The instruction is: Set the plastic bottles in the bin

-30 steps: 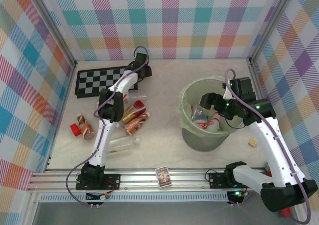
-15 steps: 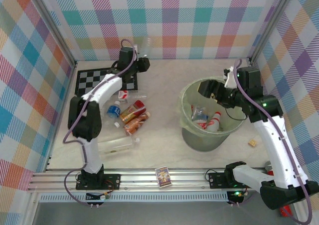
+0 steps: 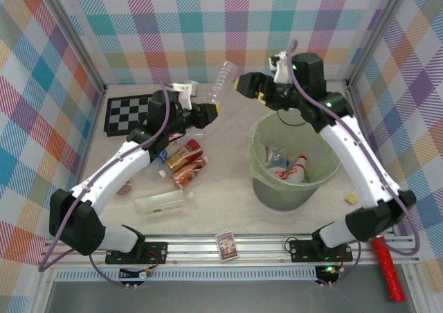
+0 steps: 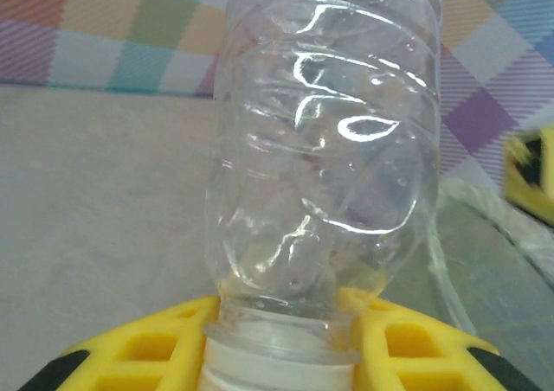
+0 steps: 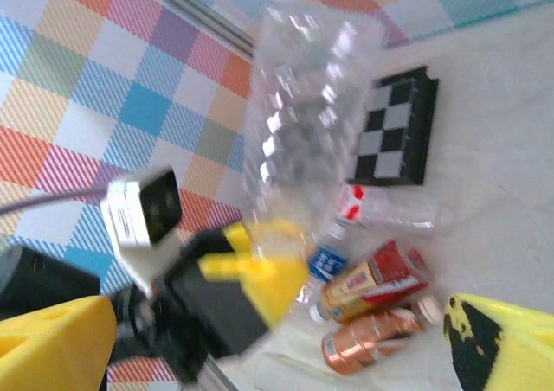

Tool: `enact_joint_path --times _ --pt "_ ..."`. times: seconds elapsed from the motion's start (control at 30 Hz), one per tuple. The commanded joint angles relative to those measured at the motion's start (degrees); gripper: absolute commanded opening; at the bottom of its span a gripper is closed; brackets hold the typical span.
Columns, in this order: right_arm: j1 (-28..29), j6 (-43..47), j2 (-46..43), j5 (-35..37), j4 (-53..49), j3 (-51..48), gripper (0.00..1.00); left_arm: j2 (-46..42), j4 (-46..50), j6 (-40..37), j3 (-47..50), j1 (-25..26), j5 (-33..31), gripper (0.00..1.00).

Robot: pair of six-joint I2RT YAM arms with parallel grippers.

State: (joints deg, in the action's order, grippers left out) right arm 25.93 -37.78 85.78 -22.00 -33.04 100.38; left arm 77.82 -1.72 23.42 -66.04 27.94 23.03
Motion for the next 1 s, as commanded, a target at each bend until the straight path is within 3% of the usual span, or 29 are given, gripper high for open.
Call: enact_joint_path --times 0.0,0.13,0.23,0.4,0.57,0.67,0.8,0.87,0.97 --pt "0.59 -0.52 4.68 -0.42 2.80 5.90 0.99 -3.42 -1.83 1.96 1.63 1.34 4.00 0.14" --pt "1.13 -1.53 9.28 -0.03 1.93 9.70 0.99 -5.74 -1.96 2.22 2.57 2.00 3.91 0.14" --pt "1.31 -1.98 12.12 -1.09 0.42 12.82 0.92 -6.34 -3.13 3.40 3.26 2.66 4.48 0.14" --pt "1.57 -1.27 12.85 -1.06 -0.60 14.40 0.68 -5.62 -3.63 3.78 3.20 3.32 5.27 0.13" --pt "1.58 -0.80 12.31 -0.28 -1.09 14.69 0.53 -5.13 -3.66 3.95 2.86 3.52 5.45 0.15" --pt "1.58 -0.60 12.57 -0.47 -0.91 15.88 0.46 -4.96 -3.69 4.17 2.75 3.52 5.32 0.27" --pt "1.58 0.43 13.79 0.04 -2.27 20.05 0.45 -5.31 -2.59 4.62 3.15 3.52 3.83 0.70" --pt "1.34 1.90 14.51 1.36 -4.62 23.78 0.45 -6.09 -1.42 4.32 3.74 3.52 2.28 0.86" --pt "0.79 4.58 15.10 3.55 -9.32 30.58 0.45 -7.24 3.70 2.93 4.59 3.36 -2.29 0.96"
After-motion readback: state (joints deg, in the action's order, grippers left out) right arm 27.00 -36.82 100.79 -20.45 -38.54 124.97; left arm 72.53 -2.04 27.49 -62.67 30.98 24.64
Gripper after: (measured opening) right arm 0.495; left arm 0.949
